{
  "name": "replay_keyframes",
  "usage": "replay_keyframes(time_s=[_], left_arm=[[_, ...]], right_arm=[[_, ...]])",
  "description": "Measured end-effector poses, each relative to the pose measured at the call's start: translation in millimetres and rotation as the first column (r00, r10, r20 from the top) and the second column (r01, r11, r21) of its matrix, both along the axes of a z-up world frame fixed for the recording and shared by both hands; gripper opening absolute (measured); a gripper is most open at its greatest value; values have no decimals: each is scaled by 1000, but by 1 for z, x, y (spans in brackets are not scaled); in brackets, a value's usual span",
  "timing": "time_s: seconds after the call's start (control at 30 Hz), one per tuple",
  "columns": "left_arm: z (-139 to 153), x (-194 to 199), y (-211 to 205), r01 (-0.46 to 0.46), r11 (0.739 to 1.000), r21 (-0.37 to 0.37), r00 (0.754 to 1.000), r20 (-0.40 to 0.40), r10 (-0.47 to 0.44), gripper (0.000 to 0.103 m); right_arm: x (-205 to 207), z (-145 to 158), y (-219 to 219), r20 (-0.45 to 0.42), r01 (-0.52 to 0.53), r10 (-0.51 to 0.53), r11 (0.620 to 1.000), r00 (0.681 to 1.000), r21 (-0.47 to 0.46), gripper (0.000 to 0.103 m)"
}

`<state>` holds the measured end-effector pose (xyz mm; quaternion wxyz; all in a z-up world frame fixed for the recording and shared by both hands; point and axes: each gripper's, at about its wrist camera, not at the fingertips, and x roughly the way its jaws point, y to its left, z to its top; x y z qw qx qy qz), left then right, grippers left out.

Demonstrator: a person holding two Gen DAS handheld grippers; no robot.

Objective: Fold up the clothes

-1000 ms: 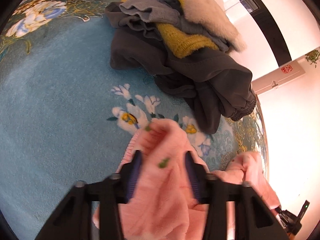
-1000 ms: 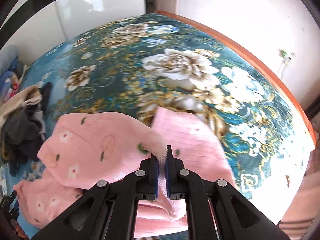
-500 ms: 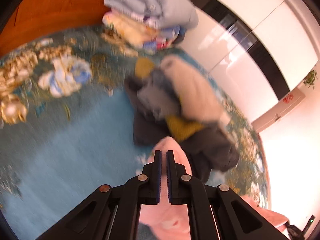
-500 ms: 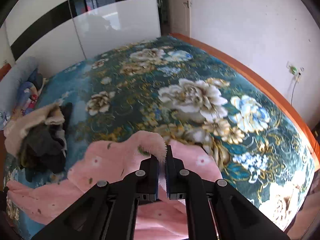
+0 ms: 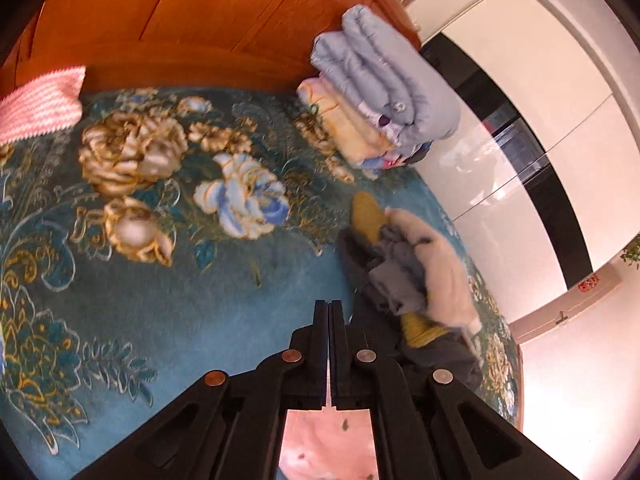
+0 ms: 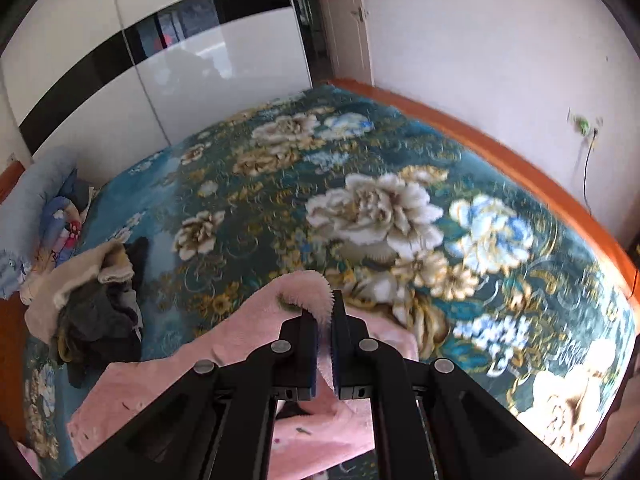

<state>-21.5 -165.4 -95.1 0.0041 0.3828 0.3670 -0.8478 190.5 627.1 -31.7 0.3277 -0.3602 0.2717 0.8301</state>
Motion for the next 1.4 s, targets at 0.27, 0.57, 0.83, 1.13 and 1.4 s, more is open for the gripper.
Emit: replay_keyframes(time_s=[0.27,0.57,0.83,1.13,1.4], left_arm=[[-60,11,80,117,987,109,984,119,-130,1],[-81,19,150,215,967,134,957,171,-236,1],[-99,19,153,187,974,129,954,211,-211,2],[-113,10,155,174,981,85,937,293,-191,7],[-114,16,102,29,999,43,930,364,-43,45]], right_arm=[[-65,-34,-43,37,-253,271,933,962,-255,5],[-144,-3,-50,-311,-440,317,729,896,-524,5],[-83,-27,92,-338,68,-294,835,894,-547,5],[-28,-113,110,-153,215,-367,781,917,-586,8],[-9,-81,97,-241,118,-270,855,932,-504,64]])
